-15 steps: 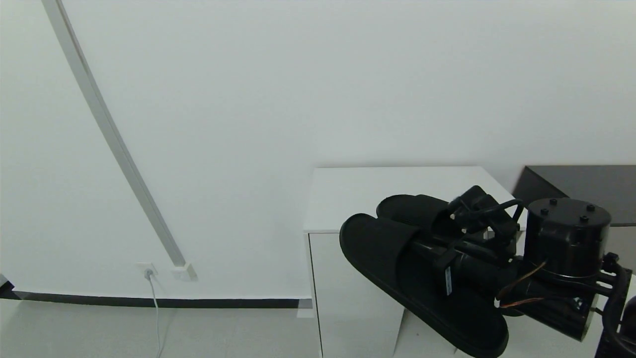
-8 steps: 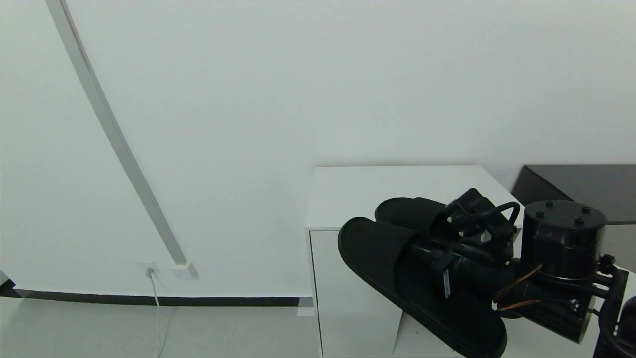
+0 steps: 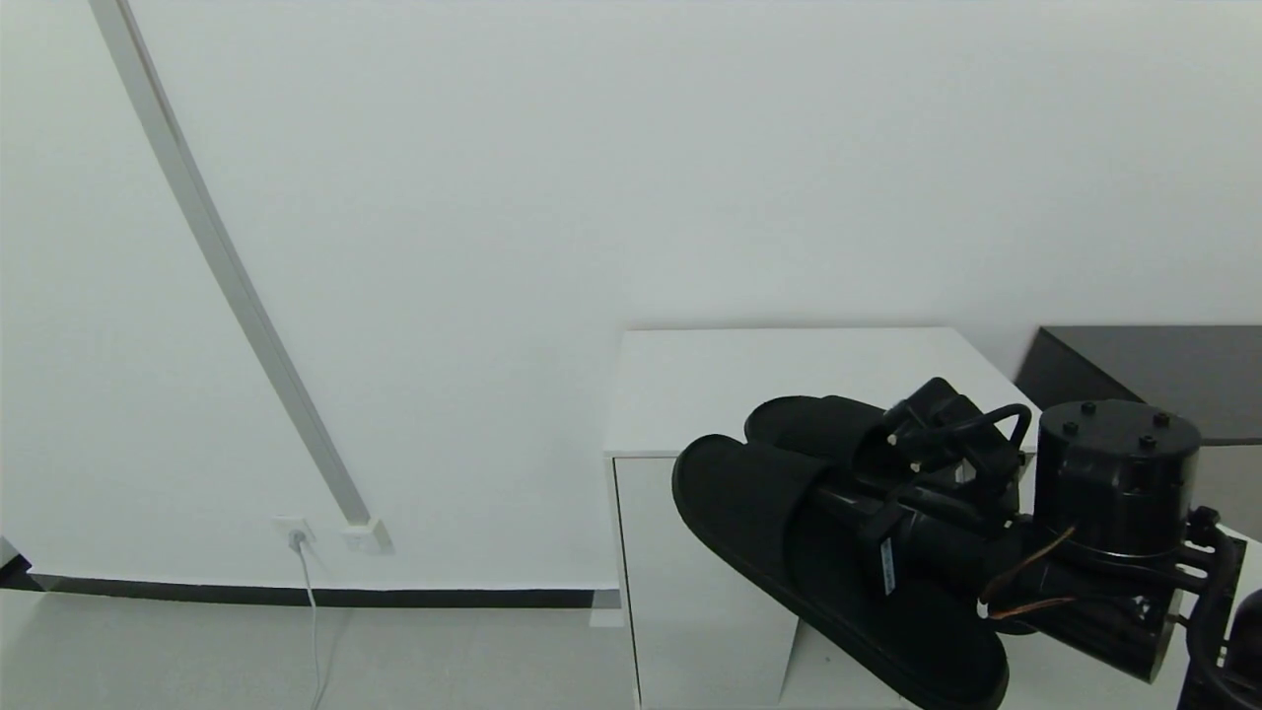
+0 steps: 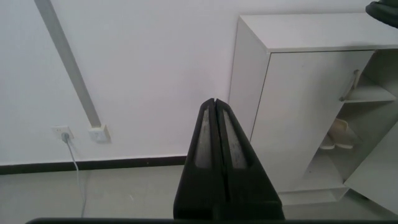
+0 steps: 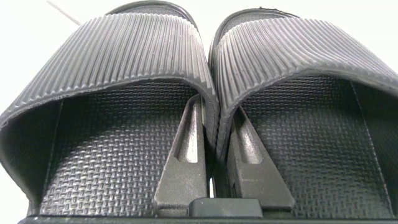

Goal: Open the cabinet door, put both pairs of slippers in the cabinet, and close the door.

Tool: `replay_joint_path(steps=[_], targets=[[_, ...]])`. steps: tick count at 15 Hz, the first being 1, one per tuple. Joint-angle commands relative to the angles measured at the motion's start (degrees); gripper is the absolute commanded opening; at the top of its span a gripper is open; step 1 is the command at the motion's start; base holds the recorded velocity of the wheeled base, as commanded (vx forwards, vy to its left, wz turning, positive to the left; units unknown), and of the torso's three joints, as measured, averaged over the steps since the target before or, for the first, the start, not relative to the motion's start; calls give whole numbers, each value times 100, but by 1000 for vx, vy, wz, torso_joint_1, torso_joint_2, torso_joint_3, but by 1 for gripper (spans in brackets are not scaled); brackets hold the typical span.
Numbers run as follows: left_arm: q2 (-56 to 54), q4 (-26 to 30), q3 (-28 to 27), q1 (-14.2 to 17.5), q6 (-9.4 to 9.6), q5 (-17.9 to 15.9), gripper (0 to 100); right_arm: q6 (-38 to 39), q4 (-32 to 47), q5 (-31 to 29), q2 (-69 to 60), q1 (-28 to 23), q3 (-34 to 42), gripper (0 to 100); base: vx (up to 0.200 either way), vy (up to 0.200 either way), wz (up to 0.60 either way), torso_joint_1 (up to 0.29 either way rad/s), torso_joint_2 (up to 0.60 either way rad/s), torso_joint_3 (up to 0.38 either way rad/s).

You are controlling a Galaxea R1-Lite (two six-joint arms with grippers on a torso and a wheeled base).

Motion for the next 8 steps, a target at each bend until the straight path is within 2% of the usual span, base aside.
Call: replay_joint_path(steps=[1,8], targets=[[4,0,1,0,4,1,0,1,-2,-2,39,9,4,0,0,-200,0,7,2,-2],[4,0,1,0,4,1,0,36,-11,-20,83,18,4,0,0,-200,0,3,2,4]])
